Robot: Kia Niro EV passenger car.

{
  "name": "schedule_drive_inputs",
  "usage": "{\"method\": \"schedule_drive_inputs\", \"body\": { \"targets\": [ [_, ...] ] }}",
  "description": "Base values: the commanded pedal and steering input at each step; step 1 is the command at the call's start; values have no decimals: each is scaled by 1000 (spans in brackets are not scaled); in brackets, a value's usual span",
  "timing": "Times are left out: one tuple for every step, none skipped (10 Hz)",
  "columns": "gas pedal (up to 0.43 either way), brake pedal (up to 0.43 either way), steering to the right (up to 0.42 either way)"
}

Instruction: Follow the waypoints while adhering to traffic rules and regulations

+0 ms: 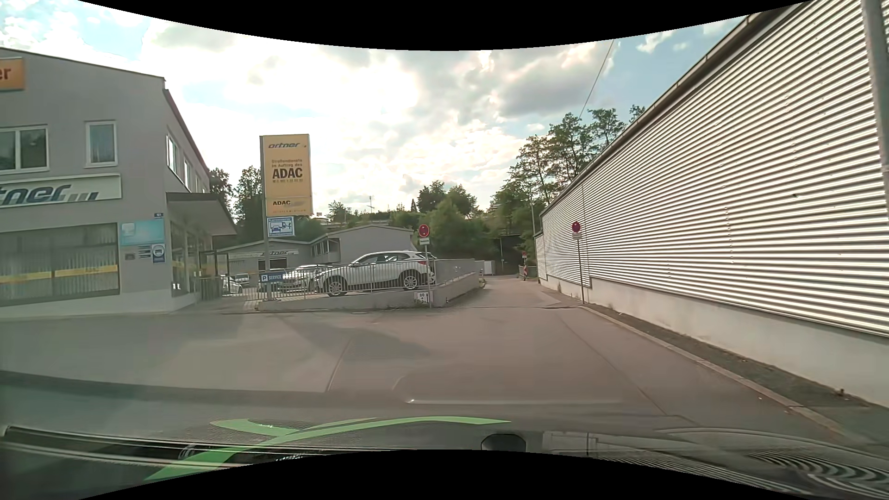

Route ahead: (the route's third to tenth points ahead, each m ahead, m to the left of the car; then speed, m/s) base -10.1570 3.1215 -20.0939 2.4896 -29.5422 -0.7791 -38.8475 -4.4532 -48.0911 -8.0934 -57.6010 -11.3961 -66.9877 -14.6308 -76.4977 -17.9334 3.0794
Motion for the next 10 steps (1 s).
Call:
{"method": "schedule_drive_inputs", "body": {
  "targets": [
    [0,73,-206],
    [0,79,-226],
    [0,85,-256],
    [0,91,-284],
    [0,91,-302],
    [0,73,-322],
    [0,0,-342],
    [0,0,-362],
    [0,0,-379],
    [0,0,-390]
  ]
}}
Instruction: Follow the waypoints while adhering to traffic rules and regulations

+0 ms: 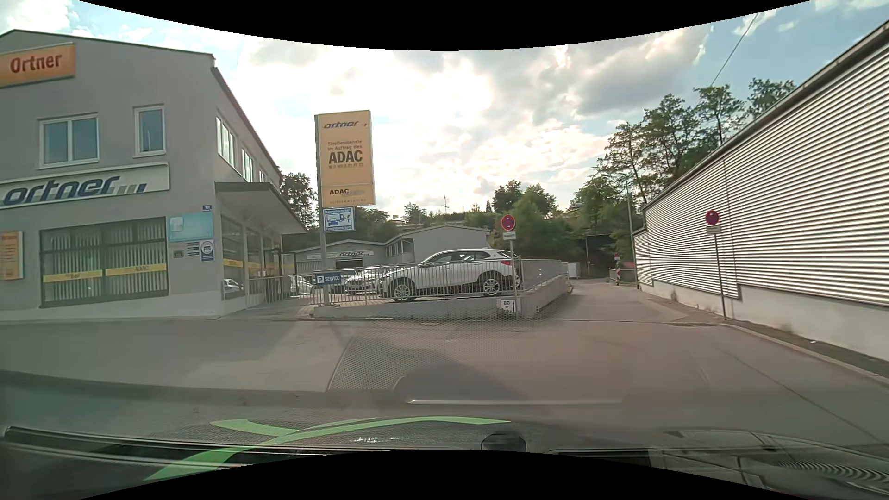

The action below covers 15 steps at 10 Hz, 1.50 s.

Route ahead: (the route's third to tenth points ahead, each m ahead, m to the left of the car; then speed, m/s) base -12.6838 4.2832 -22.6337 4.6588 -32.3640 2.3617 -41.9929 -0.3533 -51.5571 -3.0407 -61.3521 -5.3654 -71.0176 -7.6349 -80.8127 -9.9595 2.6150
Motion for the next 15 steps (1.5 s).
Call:
{"method": "schedule_drive_inputs", "body": {
  "targets": [
    [0,0,-405],
    [0,0,-423],
    [0,0,-436],
    [0,0,-452],
    [0,0,-475],
    [0,0,-495],
    [8,0,-510],
    [39,0,-529],
    [59,0,-558],
    [79,0,-578],
    [87,0,-598],
    [110,0,-623],
    [118,0,-646],
    [130,0,-658],
    [130,0,-667]
  ]
}}
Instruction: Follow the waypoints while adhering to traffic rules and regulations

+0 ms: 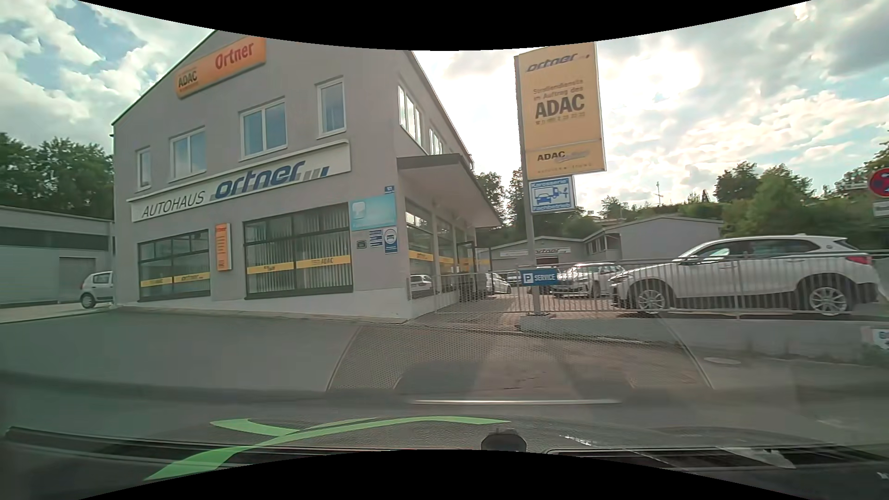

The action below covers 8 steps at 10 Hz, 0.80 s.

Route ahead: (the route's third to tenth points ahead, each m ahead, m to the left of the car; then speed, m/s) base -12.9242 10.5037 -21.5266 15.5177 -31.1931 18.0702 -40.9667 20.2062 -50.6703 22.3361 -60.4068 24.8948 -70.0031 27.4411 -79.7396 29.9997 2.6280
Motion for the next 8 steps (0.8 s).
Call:
{"method": "schedule_drive_inputs", "body": {
  "targets": [
    [130,0,-669],
    [130,0,-670],
    [130,0,-672],
    [130,0,-673],
    [130,0,-673],
    [130,0,-673],
    [130,0,-674],
    [130,0,-680]
  ]
}}
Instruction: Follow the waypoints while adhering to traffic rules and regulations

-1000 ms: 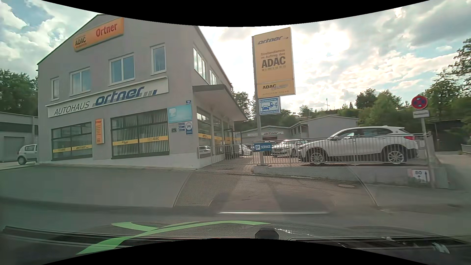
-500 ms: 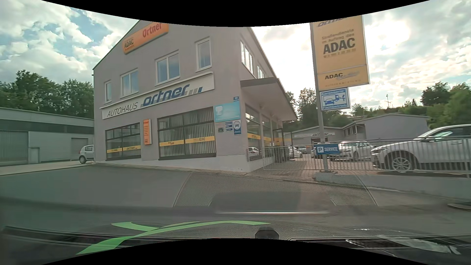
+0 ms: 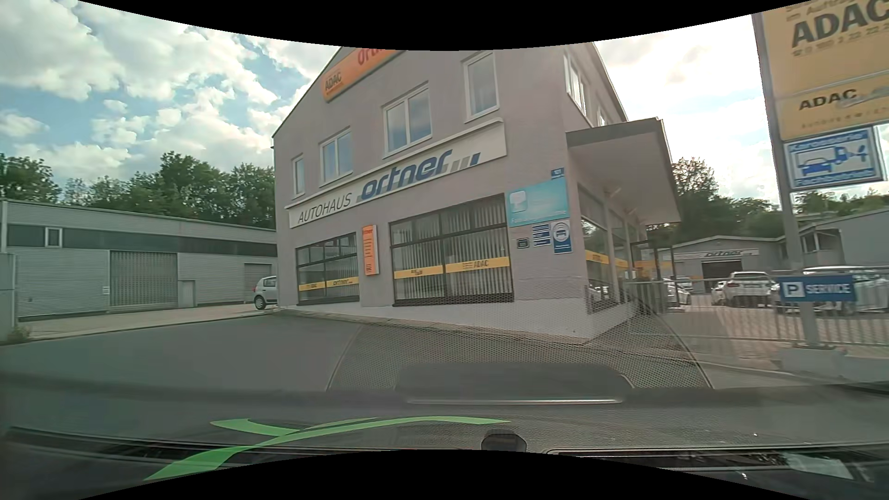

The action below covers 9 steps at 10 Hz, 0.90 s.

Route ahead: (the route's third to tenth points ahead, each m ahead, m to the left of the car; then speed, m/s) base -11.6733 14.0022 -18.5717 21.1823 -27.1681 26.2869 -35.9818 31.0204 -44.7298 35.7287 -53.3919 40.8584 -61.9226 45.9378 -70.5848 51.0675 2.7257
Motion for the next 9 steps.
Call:
{"method": "schedule_drive_inputs", "body": {
  "targets": [
    [118,0,-688],
    [118,0,-693],
    [118,0,-700],
    [118,0,-713],
    [118,0,-729],
    [118,0,-734],
    [118,0,-736],
    [118,0,-738],
    [118,0,-741]
  ]
}}
